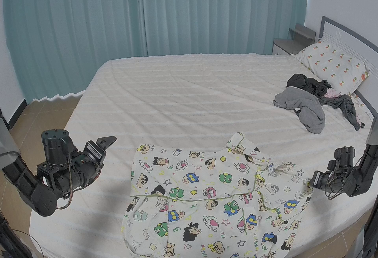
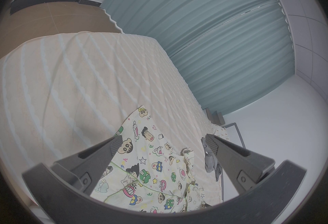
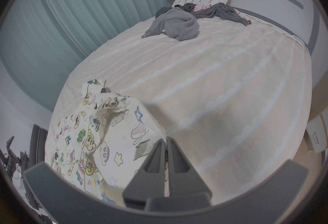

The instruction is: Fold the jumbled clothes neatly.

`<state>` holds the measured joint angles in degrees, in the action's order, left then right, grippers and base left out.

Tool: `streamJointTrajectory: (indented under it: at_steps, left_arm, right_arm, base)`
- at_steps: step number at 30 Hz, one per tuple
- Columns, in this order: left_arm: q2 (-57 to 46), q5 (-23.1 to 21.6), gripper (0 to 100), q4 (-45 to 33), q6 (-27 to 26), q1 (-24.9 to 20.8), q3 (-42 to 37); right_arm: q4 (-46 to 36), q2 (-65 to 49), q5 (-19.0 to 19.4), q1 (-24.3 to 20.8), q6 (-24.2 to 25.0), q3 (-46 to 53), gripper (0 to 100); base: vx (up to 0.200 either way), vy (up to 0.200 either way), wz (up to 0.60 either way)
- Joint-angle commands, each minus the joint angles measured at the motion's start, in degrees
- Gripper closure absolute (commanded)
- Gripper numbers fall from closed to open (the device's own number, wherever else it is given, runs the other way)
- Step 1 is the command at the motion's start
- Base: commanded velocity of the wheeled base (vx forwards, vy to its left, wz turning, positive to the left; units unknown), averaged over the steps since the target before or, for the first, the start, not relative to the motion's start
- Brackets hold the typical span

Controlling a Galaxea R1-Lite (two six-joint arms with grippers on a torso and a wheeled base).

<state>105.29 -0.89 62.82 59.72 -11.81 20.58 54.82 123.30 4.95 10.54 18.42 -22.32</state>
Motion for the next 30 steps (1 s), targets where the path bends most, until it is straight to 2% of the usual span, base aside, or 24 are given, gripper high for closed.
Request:
streamJointTrajectory:
  at_steps: [1,14,15,24,26,30]
  left_arm:
    - [0.18,0.01,0,0.02,0.04,-0.14,-0.10]
    - [0.97,-0.08,0,0.02,0.04,-0.23,-0.36]
    - [1.32,-0.08,0,0.02,0.04,-0.32,-0.45]
    - [3.78,-0.78,0,0.11,-0.04,-4.45,-3.09]
    - [4.84,-1.31,0,0.55,0.22,-6.03,-3.35]
    - [5.54,-4.91,0,4.24,0.48,-6.03,-5.37]
  right_arm:
    - [-0.15,1.25,-0.03,2.64,0.04,-1.76,100]
    - [0.37,3.88,0.15,5.63,0.12,-3.96,100]
    - [0.37,3.88,0.24,5.71,0.21,-4.13,0]
    - [0.37,0.45,1.47,5.89,2.06,-4.31,0]
    - [0.37,-3.85,3.31,2.81,5.84,-3.87,0]
    - [0.02,-9.30,3.22,-7.12,13.22,-4.66,0]
  base:
    - [0.000,0.000,0.00]
    - [0.000,0.000,0.00]
    - [0.000,0.000,0.00]
    - [0.000,0.000,0.00]
    - [0.000,0.000,0.00]
    - [0.000,0.000,0.00]
